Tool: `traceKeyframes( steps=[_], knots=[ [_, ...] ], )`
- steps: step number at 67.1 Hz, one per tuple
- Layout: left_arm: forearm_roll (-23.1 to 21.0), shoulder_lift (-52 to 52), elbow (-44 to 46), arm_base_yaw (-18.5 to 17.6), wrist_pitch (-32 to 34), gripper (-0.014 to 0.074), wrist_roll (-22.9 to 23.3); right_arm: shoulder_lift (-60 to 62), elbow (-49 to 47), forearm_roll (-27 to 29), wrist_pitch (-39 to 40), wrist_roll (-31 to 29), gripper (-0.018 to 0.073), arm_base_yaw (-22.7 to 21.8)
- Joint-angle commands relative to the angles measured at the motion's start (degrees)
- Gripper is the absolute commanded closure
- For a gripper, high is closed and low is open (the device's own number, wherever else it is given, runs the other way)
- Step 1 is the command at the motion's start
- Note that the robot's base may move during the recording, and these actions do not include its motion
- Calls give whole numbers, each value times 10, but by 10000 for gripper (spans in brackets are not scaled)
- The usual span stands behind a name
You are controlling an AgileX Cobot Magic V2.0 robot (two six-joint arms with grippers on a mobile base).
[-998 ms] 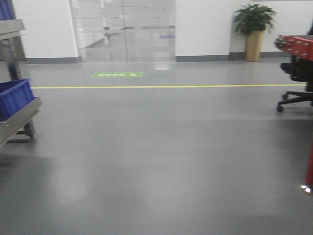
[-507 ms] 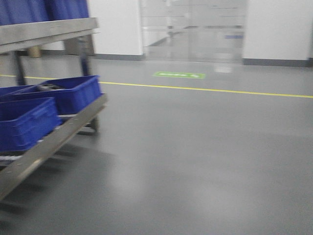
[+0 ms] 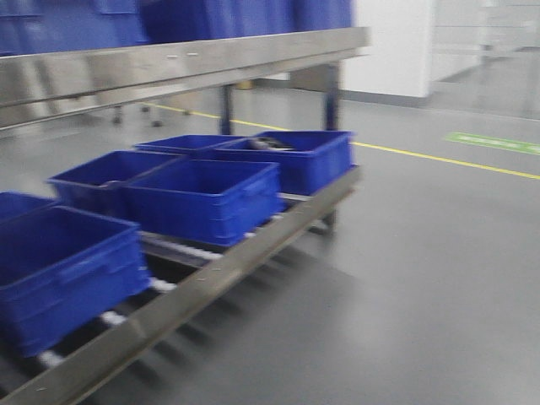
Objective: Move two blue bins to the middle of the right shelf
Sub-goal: 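Turn the base toward the rack of blue bins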
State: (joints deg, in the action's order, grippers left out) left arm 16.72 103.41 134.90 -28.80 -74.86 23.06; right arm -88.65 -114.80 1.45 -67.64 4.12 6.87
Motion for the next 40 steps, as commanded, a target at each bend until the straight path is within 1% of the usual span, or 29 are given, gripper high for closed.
traceKeyframes(
  steps=[1, 40],
  knots=[
    [6, -12, 10, -1, 49, 708, 1, 13, -11, 24, 43, -8, 727, 2],
    [6, -12, 10, -1, 49, 708, 1, 13, -11, 24, 43, -8, 727, 2]
  ],
)
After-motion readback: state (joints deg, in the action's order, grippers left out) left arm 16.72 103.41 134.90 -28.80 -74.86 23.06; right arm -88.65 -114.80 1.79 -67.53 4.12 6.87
